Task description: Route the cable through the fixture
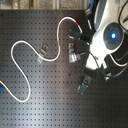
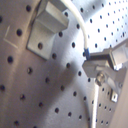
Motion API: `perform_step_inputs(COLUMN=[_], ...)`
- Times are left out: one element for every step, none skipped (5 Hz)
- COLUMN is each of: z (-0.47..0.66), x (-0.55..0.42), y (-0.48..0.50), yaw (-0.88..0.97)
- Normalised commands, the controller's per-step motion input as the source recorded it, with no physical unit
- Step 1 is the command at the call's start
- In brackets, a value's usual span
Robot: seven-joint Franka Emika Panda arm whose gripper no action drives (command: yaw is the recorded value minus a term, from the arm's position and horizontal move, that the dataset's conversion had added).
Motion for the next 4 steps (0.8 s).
perform_step_inputs(z=[0.09, 0.08, 0.05, 0.09], x=[0.121, 0.173, 0.134, 0.134], y=[0.341, 0.328, 0.229, 0.13], yaw=[-0.47, -0.3, -0.22, -0.45])
